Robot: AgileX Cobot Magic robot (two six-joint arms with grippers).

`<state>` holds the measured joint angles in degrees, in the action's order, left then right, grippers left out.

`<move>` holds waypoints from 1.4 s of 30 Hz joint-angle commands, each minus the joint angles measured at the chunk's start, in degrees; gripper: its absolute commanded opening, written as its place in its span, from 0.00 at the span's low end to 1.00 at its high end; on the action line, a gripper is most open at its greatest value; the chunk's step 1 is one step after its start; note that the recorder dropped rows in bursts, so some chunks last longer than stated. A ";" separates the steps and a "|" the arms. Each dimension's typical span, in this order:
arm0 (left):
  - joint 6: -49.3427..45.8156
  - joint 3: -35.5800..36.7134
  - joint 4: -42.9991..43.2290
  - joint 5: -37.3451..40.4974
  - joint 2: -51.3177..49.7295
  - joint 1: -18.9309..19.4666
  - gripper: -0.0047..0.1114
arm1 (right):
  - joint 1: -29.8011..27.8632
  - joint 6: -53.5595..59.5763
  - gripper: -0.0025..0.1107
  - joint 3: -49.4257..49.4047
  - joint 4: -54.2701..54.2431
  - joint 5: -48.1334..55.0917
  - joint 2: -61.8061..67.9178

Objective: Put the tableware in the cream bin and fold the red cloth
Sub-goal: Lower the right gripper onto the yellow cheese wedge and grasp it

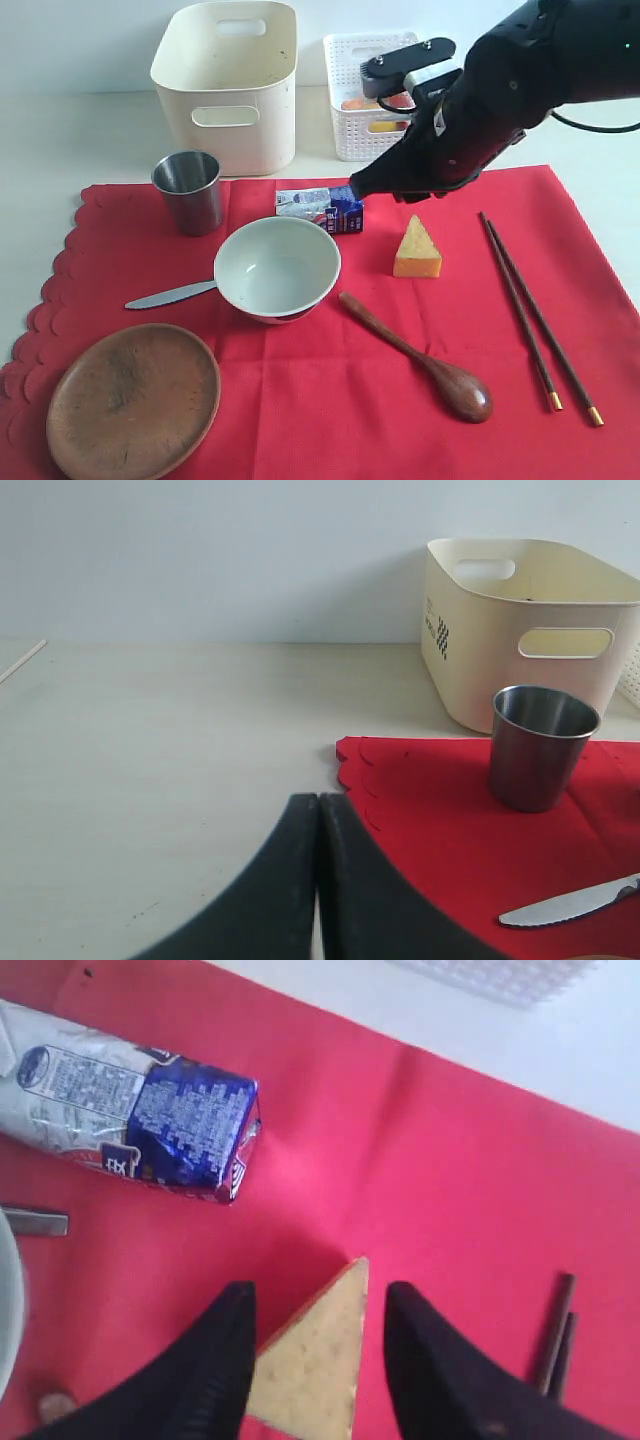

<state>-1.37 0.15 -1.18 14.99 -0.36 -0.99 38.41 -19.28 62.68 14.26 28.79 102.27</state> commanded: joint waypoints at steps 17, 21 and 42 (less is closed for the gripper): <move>0.11 -0.15 0.05 -0.34 0.36 -0.28 0.06 | 0.21 -0.21 0.58 -0.13 -0.34 -2.95 11.64; 0.11 -0.15 0.05 -0.34 0.36 -0.28 0.06 | 0.21 -0.21 0.45 -0.13 -0.34 -2.95 11.74; 0.11 -0.15 0.05 -0.34 0.36 -0.28 0.06 | 0.21 -0.21 0.22 -0.01 -0.34 -2.18 11.64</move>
<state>-1.37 0.15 -1.18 14.99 -0.36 -0.99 38.41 -19.41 62.57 13.72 26.62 114.12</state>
